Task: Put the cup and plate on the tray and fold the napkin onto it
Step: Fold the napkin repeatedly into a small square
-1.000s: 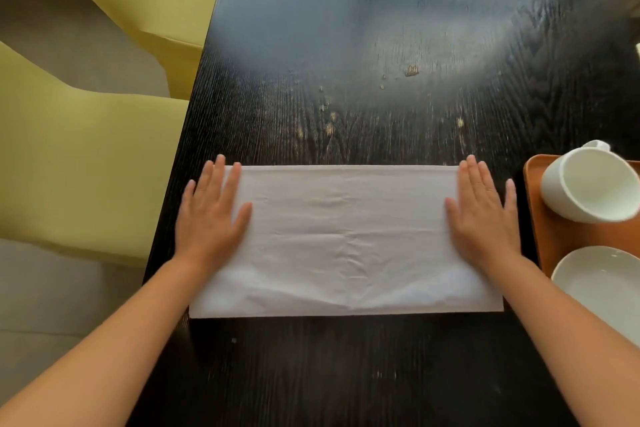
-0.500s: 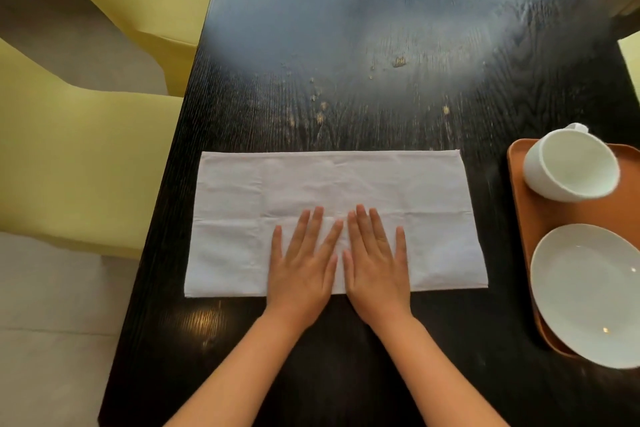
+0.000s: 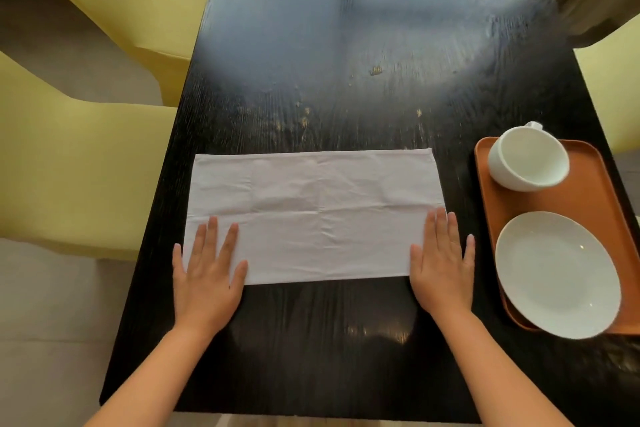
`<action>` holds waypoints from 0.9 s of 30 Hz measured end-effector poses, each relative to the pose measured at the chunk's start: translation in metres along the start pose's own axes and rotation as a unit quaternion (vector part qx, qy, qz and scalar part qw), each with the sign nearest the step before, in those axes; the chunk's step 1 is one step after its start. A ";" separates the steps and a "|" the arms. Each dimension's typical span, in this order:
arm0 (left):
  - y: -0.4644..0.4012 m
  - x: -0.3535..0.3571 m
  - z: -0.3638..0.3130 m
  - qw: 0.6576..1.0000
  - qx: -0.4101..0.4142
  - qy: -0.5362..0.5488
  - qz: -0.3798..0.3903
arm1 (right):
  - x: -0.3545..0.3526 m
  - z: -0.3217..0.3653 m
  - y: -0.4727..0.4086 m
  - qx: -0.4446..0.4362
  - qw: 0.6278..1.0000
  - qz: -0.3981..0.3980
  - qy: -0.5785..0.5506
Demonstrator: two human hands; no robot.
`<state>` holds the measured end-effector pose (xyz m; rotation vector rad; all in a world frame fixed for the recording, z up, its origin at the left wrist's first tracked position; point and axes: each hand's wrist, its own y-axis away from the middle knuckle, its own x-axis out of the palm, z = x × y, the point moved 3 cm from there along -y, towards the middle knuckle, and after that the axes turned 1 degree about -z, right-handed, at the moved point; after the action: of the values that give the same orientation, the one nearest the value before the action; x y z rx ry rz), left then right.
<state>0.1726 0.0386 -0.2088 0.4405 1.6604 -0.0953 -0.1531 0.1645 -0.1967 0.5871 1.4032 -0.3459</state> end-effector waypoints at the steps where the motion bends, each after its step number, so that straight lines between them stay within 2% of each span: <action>1: 0.003 -0.001 0.005 1.000 -0.006 -0.006 0.004 | 0.000 0.000 0.001 0.012 1.000 -0.005 -0.003; 5: 0.005 -0.003 0.009 0.999 -0.036 -0.011 0.010 | -0.005 0.001 0.003 0.072 0.996 -0.028 -0.039; 7: 0.006 -0.005 -0.003 0.999 -0.051 0.007 -0.015 | -0.010 0.002 0.006 0.102 0.989 -0.054 -0.097; 9: 0.009 -0.005 -0.031 0.999 -0.011 0.038 -0.037 | -0.014 0.004 0.013 0.119 0.976 -0.084 -0.159; 13: 0.008 0.006 -0.117 0.989 0.131 0.066 -0.033 | -0.026 0.005 0.019 0.144 0.950 -0.133 -0.242; 15: 0.003 0.016 -0.147 0.988 0.145 0.050 -0.016 | -0.034 0.002 0.013 0.174 0.940 -0.118 -0.270; 18: -0.001 0.027 -0.158 0.992 0.122 0.023 -0.003 | -0.044 -0.005 0.001 0.211 0.922 -0.080 -0.315; 23: -0.002 0.026 -0.156 0.991 0.132 0.016 0.000 | -0.052 -0.014 -0.007 0.273 0.915 -0.010 -0.296; 27: -0.002 0.027 -0.156 0.992 0.126 0.019 0.006 | -0.053 -0.016 -0.006 0.265 0.885 0.002 -0.383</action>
<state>0.0237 0.0924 -0.2125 0.6469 1.6905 -0.2911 -0.1771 0.1626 -0.1470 0.7809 0.5273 -0.8694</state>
